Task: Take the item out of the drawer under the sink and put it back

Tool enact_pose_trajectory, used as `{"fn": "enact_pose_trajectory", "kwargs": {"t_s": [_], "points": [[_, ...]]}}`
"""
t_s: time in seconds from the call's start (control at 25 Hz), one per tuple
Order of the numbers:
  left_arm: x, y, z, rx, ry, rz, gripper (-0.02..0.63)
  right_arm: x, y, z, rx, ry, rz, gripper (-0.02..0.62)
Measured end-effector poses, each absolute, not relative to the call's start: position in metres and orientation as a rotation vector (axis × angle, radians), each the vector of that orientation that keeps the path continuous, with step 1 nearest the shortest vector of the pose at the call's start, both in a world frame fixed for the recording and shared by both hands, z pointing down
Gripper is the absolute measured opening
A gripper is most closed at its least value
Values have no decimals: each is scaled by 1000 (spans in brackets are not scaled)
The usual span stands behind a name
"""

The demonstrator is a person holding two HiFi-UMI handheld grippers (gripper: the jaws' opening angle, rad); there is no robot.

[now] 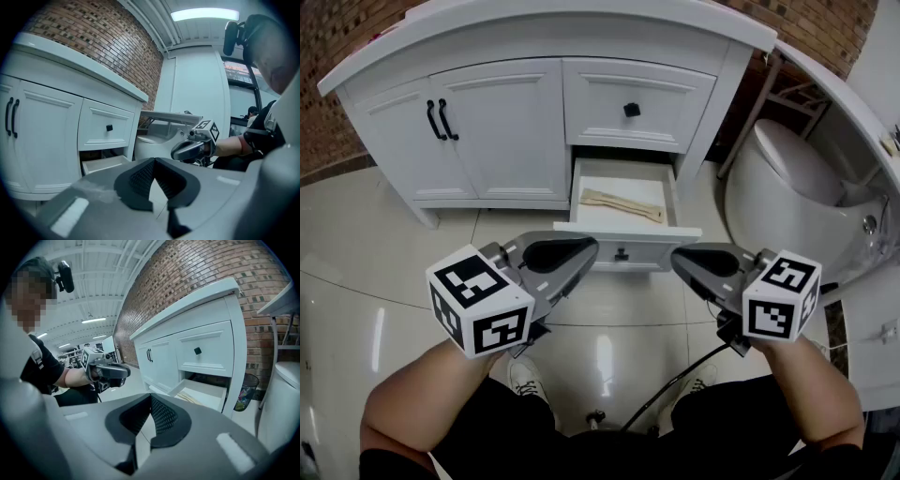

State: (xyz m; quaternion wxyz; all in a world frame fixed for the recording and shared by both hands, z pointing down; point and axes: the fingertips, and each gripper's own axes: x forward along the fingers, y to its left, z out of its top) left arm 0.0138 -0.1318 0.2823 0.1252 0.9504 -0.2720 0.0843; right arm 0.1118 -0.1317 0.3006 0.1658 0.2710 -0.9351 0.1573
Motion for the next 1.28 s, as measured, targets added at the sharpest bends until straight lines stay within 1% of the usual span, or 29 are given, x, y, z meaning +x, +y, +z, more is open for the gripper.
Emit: {"fn": "enact_pose_trajectory", "kwargs": {"t_s": [0.32,0.68,0.88,1.04,1.28], "points": [[12,-133,281,2776,-785,241,6,107,-138,306,808,-2596,318,8],[13,-133,276,2774,-759,213,6,94,-163,301,797,-2431,-17,8],[10,-137,275,2766,-757,199,6,91,-204,299,790,-2337,-215,11],[9,-140,275,2759,-759,192,6,92,-246,317,782,-2246,-191,48],[6,-145,274,2757,-760,180,6,78,-290,342,753,-2199,-184,78]]}}
